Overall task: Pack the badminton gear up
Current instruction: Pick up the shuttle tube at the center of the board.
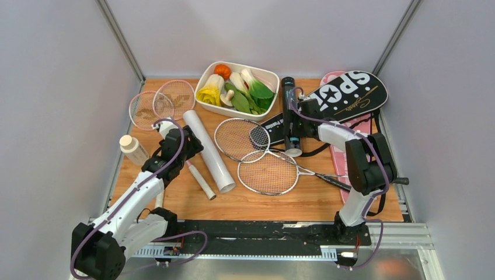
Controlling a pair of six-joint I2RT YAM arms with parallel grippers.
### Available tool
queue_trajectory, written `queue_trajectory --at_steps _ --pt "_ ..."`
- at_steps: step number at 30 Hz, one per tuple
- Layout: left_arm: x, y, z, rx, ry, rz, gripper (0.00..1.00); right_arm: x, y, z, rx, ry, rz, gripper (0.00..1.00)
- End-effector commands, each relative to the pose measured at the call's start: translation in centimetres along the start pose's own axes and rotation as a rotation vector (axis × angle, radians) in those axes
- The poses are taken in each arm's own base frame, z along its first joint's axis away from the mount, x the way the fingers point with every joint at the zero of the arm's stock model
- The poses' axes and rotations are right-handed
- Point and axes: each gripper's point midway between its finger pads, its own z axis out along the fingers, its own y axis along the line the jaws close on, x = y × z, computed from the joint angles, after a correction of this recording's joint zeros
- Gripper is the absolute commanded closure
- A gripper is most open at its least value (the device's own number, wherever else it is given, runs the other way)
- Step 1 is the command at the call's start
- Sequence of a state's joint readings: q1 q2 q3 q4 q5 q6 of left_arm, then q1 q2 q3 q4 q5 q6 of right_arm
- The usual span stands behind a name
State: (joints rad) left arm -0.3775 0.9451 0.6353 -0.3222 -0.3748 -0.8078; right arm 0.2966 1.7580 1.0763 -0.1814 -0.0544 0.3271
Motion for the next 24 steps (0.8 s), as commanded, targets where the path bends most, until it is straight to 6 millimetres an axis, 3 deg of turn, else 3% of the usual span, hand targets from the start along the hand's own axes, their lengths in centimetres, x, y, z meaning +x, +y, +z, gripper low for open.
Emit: queue_trajectory --at_steps 1,3,5,7,13,17,21,24 --pt "-1.8 1.4 -1.3 -0.070 -0.046 0.067 0.24 -2.1 0.5 0.5 -0.061 -0.026 -0.019 0.33" --pt "-2.1 1.6 -1.7 -0.073 -0.053 0.089 0.23 -2.6 0.6 0.1 -0.065 -0.041 -0.021 0.55" --pt "-2.6 1.7 -2.2 -0.068 -0.069 0.100 0.23 -3.6 1.1 -1.1 -0.079 -0.074 -0.028 0.71" --pt "-3.1 2.0 -2.6 -0.077 -0.093 0.098 0.24 -4.7 1.9 -2.7 -0.103 -0.114 -0.038 0.77" --pt "-3.9 2.6 -3.2 -0.102 -0.101 0.083 0.24 -5.9 5.9 -8.8 -0.171 -0.241 -0.085 0.81" --pt "-5.2 2.9 -4.0 -0.123 -0.122 0.067 0.23 -4.7 9.9 -11.5 -0.217 -0.291 -0.150 0.81" --pt "-7.3 2.7 -5.4 -0.110 -0.196 0.053 0.24 -3.2 14.4 -13.1 -0.243 -0.331 -0.200 0.82" --pt "-8.1 2.4 -6.2 -0.086 -0.231 0.046 0.24 -2.7 15.6 -13.3 -0.215 -0.359 -0.179 0.83"
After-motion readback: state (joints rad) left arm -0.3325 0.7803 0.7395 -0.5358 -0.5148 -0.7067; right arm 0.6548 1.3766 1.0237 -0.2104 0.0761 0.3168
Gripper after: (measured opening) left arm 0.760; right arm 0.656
